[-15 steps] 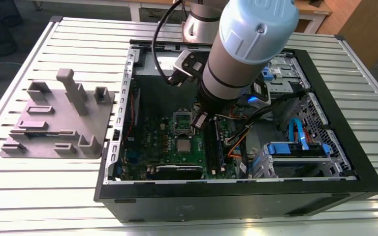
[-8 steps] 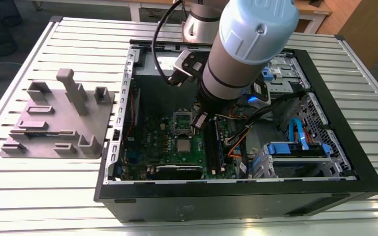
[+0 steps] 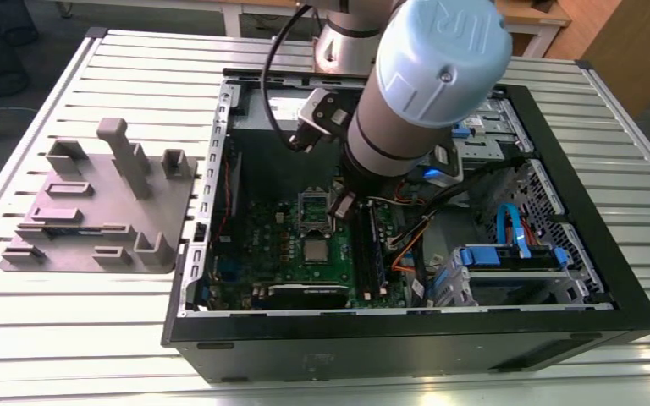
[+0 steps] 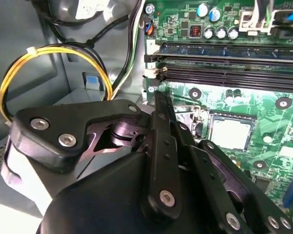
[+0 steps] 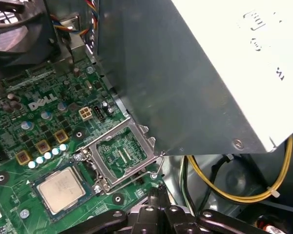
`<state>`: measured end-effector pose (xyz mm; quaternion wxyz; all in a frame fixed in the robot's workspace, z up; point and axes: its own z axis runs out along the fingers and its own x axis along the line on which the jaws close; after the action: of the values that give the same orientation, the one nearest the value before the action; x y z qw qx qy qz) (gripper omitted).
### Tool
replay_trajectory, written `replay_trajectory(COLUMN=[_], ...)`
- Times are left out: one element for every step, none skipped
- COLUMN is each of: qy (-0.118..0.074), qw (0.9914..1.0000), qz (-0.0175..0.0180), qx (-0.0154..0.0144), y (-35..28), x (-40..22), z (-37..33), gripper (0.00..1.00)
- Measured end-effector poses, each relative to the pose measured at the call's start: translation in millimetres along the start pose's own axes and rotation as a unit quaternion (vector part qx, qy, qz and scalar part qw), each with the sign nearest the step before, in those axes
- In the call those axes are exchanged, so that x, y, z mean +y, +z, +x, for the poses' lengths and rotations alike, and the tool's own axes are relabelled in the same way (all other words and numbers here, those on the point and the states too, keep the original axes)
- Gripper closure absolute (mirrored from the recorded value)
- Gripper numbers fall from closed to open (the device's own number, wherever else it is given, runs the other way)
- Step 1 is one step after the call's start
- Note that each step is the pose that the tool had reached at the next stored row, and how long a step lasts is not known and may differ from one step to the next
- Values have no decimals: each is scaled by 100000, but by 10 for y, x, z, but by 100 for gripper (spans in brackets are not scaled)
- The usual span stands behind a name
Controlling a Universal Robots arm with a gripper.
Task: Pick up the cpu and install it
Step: 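Close the cpu cover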
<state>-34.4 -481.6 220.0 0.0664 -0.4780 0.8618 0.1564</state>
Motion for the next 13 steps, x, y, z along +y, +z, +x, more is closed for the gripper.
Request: replay_trajectory(qy=[-5,-10,-11,-12,-12,-8,-13,-23,-38,-52,-53,-50,-54], qw=[100000,100000,100000,100000,100000,99999,99998,99996,99992,99989,99988,99988,99988], qz=[-34,-63,-94,-130,-167,-235,-365,-520,-674,-795,-844,-856,-860], qx=[-55,-97,-141,-184,-233,-337,-534,-790,-1037,-1232,-1297,-1315,-1319], y=[12,25,39,53,65,76,83,94,104,114,120,128,138], x=[-3,-6,-10,-14,-19,-21,-22,-23,-23,-23,-21,-16,-10], z=[2,3,4,6,6,6,6,6,5,3,-2,-10,-19], gripper=[90,90,90,90,90,90,90,90,90,90,90,90,90])
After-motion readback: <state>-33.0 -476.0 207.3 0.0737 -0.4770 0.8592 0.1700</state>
